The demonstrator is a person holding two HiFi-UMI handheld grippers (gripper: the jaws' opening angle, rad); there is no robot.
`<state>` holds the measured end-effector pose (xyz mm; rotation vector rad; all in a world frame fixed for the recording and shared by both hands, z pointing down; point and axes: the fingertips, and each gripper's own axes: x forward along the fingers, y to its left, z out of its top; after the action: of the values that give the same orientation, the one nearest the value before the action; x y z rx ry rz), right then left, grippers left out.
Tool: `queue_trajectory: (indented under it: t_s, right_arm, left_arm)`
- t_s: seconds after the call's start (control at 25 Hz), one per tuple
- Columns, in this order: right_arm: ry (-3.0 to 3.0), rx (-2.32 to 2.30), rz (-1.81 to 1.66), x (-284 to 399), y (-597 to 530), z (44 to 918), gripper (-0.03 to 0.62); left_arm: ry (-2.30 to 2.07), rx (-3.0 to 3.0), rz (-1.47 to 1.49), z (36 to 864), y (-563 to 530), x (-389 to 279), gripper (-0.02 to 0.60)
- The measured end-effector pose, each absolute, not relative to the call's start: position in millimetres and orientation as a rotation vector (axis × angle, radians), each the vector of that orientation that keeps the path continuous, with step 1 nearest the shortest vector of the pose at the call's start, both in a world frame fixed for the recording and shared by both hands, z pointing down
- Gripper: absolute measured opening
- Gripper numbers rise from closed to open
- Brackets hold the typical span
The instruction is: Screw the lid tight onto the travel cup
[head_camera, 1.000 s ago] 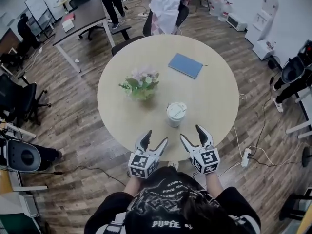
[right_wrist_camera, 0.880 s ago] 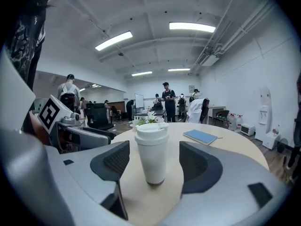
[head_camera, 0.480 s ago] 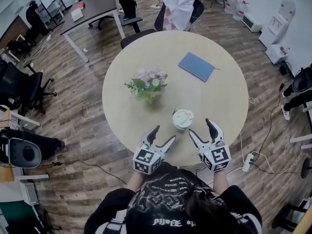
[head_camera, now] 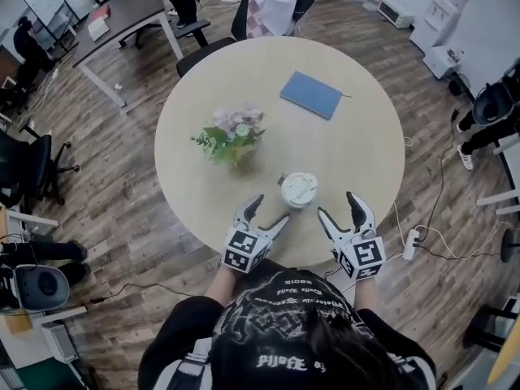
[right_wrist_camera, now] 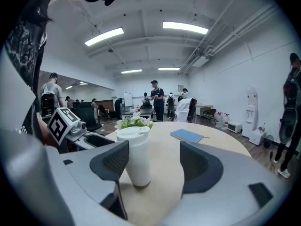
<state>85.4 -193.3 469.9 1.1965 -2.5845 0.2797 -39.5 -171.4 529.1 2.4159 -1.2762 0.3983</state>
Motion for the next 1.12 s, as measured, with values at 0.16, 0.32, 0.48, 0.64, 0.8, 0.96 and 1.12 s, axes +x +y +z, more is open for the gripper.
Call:
queue_trajectory:
  t_s: [0.16, 0.32, 0.48, 0.64, 0.8, 0.96, 1.12]
  right_arm:
    - [-2.554, 1.24, 0.295, 91.4, -191.4, 473.3, 0.327]
    - [-2.536, 1.248, 0.313, 93.0, -191.6, 476.3, 0.328]
    - [-2.501, 1.241, 0.297, 91.4, -190.9, 479.1, 0.33]
    - [-2.49, 1.227, 0.298, 92.2, -191.6, 479.2, 0.33]
    - [-2.491, 1.226, 0.356, 94.3, -193.1, 486.7, 0.33]
    - [-2.497, 1.146, 0.398, 92.1, -188.4, 493.0, 0.33]
    - [-2.521, 1.044, 0.396, 86.3, -190.1, 492.9, 0.33]
  left_arm:
    - [-1.186, 2.436, 0.418, 539.2, -178.3, -27.2, 0.36]
    - [-1.091, 2.482, 0.476, 550.0, -185.1, -8.3, 0.366]
    - [-1.043, 2.525, 0.513, 559.7, -191.5, 5.9, 0.367]
    - [-1.042, 2.541, 0.498, 565.5, -202.2, 14.2, 0.369]
    - [-1.048, 2.547, 0.494, 569.9, -211.8, 17.1, 0.373]
    - [-1.036, 2.569, 0.523, 575.1, -216.9, 21.5, 0.379]
    - [-1.018, 2.583, 0.532, 576.2, -218.3, 22.4, 0.379]
